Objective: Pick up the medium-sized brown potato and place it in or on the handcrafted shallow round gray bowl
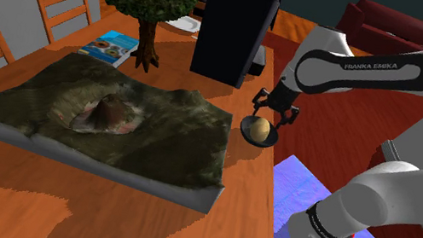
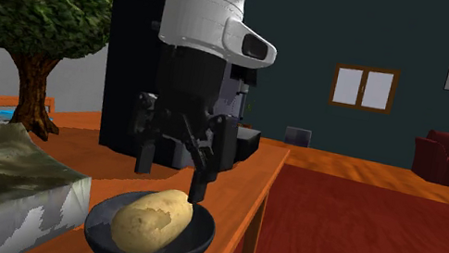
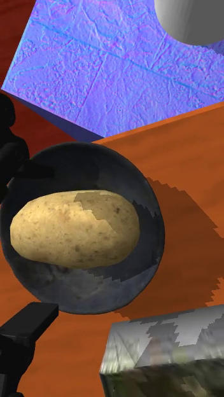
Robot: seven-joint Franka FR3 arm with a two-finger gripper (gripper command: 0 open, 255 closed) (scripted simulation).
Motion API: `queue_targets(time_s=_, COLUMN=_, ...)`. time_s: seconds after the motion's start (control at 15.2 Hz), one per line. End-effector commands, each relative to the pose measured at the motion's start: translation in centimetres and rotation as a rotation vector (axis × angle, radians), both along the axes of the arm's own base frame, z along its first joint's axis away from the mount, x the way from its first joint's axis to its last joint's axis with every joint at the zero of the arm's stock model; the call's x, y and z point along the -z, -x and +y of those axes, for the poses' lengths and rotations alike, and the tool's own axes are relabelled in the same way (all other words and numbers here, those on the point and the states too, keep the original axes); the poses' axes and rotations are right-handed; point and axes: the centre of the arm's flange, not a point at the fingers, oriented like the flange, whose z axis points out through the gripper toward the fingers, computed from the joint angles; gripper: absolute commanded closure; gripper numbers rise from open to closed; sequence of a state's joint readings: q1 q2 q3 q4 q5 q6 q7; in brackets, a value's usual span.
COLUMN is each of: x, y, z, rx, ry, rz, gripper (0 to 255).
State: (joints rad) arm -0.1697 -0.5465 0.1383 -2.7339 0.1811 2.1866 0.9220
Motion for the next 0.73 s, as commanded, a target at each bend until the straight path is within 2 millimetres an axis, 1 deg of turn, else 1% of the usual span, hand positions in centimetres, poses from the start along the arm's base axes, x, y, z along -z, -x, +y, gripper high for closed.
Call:
queue_targets(time_s=0.0, x=-1.9, y=0.1, z=-0.1, rx=0.0, ry=0.0, rz=0.001, gripper=0)
queue_targets(time_s=0.13, x=-4.2, y=0.1, z=-0.3, rx=0.0, ry=0.0, rz=0.001, gripper=0)
queue_targets(time_s=0.66, x=-4.2, y=0.1, z=-0.3, rx=0.0, ry=0.0, rz=0.001, gripper=0)
